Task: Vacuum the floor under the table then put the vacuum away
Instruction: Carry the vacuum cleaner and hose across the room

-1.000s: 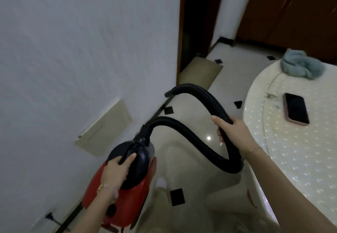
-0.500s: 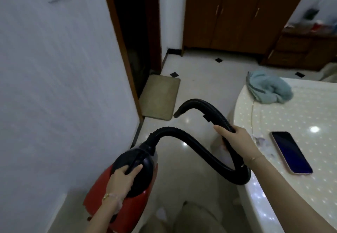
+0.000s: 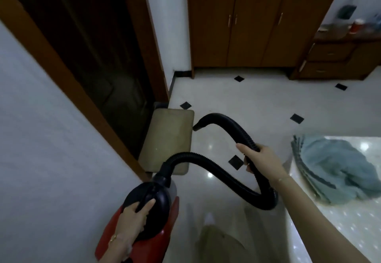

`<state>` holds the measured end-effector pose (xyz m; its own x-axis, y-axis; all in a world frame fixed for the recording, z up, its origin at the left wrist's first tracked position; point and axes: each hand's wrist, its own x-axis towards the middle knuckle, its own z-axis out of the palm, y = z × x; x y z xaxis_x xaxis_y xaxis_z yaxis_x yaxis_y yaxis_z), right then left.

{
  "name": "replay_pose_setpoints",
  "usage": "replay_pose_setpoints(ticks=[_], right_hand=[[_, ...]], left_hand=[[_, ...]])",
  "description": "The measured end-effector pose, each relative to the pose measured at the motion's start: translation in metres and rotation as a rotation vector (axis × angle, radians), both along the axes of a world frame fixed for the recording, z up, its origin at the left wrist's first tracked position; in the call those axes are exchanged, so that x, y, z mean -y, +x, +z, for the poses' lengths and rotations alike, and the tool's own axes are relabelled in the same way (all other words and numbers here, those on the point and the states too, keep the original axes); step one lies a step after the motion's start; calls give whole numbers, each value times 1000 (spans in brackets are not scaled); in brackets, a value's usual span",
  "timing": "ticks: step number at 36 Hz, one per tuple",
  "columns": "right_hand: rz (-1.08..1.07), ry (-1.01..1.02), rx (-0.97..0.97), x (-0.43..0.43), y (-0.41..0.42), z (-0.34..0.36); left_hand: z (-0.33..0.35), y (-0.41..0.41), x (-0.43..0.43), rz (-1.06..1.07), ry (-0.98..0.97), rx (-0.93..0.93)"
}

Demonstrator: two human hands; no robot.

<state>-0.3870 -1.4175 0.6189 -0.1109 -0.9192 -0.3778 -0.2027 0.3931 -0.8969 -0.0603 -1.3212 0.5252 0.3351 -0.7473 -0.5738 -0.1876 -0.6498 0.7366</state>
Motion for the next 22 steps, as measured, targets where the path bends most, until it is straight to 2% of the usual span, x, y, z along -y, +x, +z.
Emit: replay_pose_setpoints(ticks=[11, 16, 22], right_hand=[[156, -15, -63, 209, -10, 17], [213, 13, -42, 304, -5, 8], [345, 38, -114, 430, 10, -8]], left_hand=[[5, -16, 177, 48, -19, 1], [-11, -17, 255, 94, -35, 6], [-49, -20, 355, 195, 5, -44]])
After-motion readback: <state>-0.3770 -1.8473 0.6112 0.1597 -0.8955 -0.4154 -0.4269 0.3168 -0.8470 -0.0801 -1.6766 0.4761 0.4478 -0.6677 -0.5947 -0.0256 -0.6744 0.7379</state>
